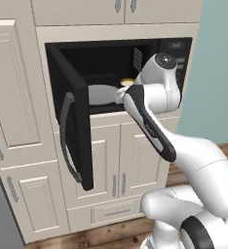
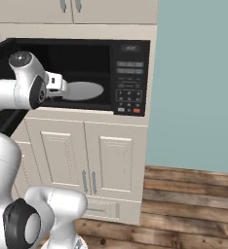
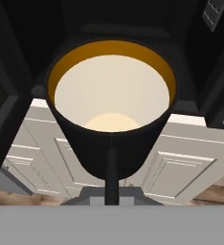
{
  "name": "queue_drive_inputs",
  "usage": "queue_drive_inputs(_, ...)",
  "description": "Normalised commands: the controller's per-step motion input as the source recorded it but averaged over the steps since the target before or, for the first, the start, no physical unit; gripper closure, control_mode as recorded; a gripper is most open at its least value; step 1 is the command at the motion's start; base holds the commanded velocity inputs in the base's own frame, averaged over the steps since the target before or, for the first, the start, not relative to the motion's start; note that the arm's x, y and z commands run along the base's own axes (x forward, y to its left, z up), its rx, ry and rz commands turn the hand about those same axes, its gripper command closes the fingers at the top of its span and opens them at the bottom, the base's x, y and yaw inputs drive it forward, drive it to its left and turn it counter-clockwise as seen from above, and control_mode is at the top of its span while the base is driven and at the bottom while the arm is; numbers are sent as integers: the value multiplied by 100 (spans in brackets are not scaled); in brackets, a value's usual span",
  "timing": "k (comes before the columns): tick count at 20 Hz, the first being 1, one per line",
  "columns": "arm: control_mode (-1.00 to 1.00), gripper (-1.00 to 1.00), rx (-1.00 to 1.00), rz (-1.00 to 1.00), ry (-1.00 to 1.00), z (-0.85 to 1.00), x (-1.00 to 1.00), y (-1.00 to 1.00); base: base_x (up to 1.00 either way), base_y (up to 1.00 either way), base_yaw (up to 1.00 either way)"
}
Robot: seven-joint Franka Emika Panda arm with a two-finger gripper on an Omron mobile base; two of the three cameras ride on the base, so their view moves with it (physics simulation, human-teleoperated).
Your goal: Pick the mug from the counter and place it inside the microwave. Then close the microwave.
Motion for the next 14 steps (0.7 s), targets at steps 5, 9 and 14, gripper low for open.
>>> queue_drive_inputs(5, -100, 100, 0, 0, 0, 0, 42, 2, 0, 0, 0)
queue_drive_inputs(9, -100, 100, 0, 0, 0, -18, 50, 10, 0, 0, 0)
queue_drive_inputs(14, -100, 100, 0, 0, 0, -44, 36, 15, 0, 0, 0)
